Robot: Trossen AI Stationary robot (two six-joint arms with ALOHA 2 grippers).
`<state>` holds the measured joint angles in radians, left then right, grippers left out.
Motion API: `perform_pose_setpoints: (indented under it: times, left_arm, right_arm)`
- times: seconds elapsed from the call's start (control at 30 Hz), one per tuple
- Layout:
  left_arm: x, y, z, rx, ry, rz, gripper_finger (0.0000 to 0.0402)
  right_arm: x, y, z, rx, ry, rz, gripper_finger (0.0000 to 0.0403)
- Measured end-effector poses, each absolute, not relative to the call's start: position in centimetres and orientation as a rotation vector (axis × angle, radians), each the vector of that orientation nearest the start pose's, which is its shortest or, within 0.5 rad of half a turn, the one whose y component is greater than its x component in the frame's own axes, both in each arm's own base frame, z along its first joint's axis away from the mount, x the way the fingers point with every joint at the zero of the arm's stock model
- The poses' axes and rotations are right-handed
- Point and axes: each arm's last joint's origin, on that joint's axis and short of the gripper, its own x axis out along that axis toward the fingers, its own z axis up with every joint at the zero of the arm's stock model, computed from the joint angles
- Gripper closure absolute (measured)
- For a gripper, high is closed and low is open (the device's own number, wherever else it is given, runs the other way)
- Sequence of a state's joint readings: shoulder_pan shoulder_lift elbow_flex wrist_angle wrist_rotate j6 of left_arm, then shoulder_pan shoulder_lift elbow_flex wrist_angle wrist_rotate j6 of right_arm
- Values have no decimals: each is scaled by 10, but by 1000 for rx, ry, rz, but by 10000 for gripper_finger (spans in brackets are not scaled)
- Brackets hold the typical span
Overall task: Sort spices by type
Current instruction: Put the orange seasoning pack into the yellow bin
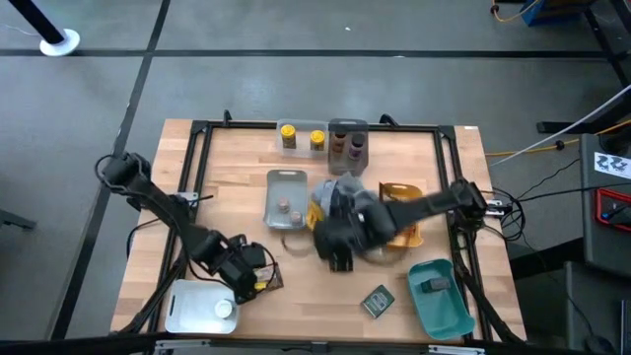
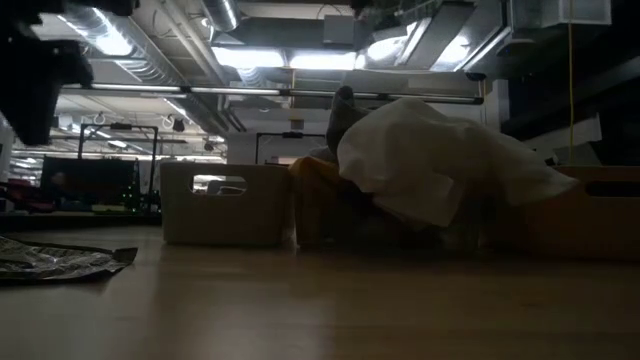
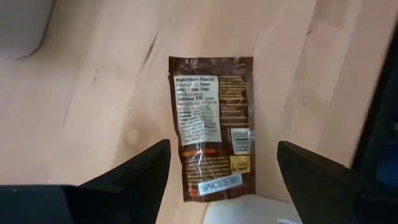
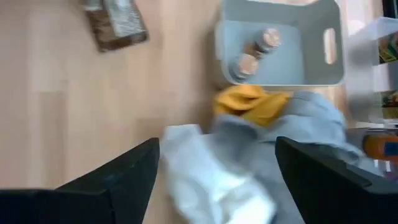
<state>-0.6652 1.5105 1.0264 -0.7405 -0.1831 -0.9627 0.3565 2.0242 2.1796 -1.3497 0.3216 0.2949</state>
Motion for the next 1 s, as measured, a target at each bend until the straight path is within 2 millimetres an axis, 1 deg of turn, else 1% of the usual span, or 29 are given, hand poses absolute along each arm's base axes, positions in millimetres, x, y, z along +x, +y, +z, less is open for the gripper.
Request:
perform_pose_setpoints:
  times: [0.13, 0.23, 0.43, 0.6, 0.73, 0.9, 1.0]
  left_arm:
    - [229, -174, 201, -303, 1222, 172, 123]
    - [231, -176, 191, -281, 1251, 193, 123]
    - [236, -179, 173, -239, 1304, 220, 123]
    - [238, -180, 161, -203, 1335, 232, 123]
    - [239, -181, 155, -181, 1351, 233, 123]
    - [240, -181, 153, -173, 1360, 228, 124]
    - [241, -180, 153, -171, 1370, 214, 139]
  right_arm:
    - [368, 173, 347, -106, 1059, -169, 84]
    - [358, 199, 345, -82, 1019, -183, 84]
    - [341, 236, 341, -23, 952, -208, 84]
    - [334, 256, 340, 10, 897, -190, 84]
    - [334, 267, 338, 20, 863, -171, 84]
    - [343, 274, 326, 27, 852, -170, 84]
    - [347, 277, 317, 18, 863, -174, 84]
